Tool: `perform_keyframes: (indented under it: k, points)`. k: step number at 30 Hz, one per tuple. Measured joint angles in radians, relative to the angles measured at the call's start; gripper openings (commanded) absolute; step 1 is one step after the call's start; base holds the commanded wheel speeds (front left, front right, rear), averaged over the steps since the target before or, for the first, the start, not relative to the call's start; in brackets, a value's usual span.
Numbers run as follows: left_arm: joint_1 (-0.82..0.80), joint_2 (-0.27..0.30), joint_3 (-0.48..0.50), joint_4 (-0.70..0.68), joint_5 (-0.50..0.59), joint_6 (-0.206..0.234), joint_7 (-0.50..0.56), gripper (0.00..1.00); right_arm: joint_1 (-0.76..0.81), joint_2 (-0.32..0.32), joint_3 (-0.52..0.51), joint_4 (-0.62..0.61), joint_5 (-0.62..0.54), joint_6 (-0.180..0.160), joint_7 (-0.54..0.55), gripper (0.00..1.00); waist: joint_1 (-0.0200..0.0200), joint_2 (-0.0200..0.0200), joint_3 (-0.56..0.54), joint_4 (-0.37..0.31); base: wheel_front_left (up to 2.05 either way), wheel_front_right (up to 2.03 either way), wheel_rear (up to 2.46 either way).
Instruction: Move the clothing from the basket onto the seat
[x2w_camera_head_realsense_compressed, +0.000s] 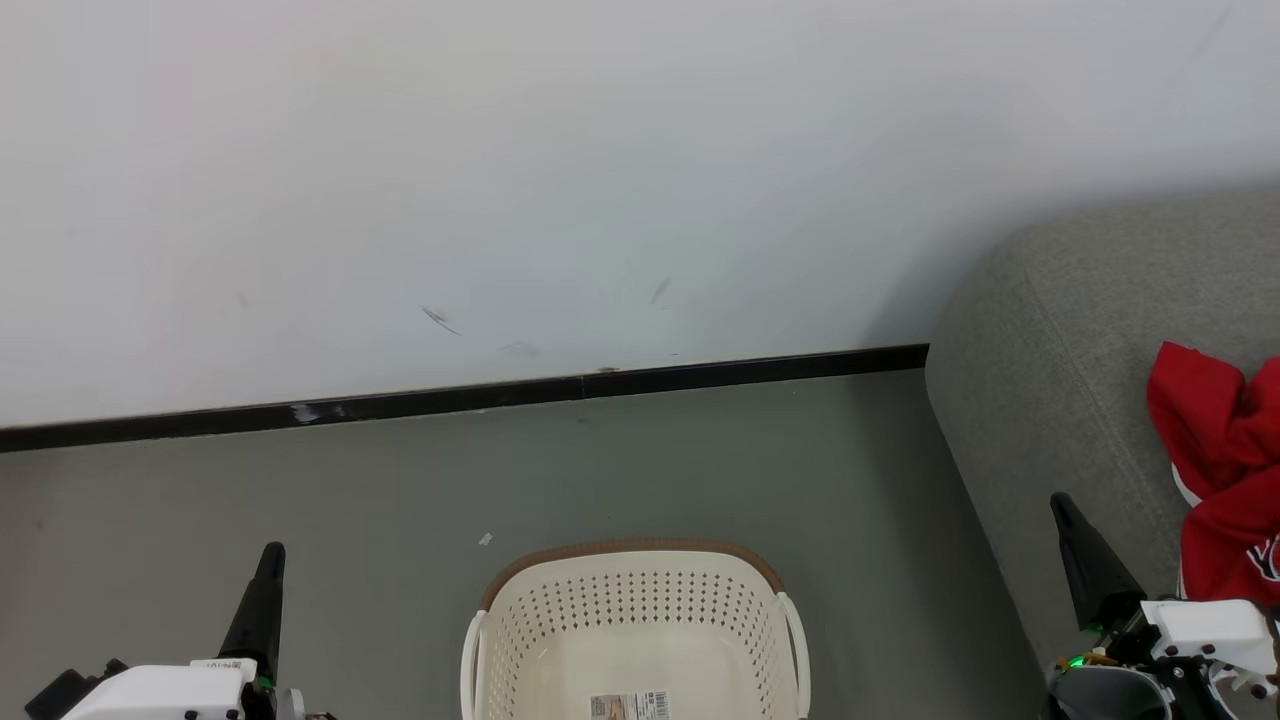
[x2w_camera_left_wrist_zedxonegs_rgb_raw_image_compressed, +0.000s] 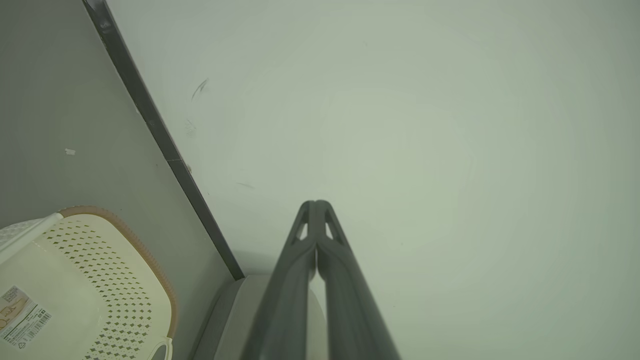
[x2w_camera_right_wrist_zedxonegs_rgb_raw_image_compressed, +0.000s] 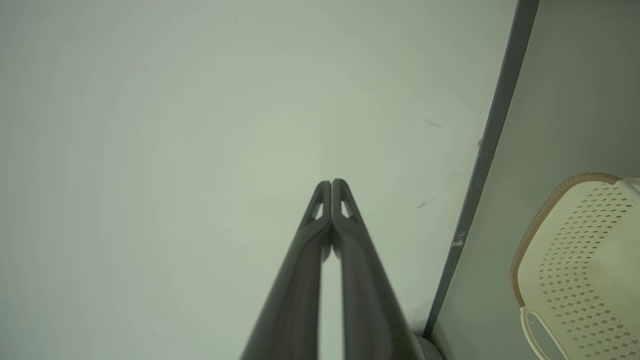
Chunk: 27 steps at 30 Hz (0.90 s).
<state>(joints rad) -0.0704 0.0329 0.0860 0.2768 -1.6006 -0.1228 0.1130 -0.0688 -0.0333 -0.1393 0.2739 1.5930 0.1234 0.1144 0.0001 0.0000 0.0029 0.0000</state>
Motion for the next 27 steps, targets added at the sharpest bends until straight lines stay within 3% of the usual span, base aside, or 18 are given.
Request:
perform_keyframes:
  k: [27]
  points:
    - [0.0,0.0,0.0,-0.001,0.0,0.0,0.0,0.0,0.0,0.0,0.0,0.0,0.0,0.0,0.0,0.0,0.0,0.0,0.0,0.0,0.0,0.0,0.0]
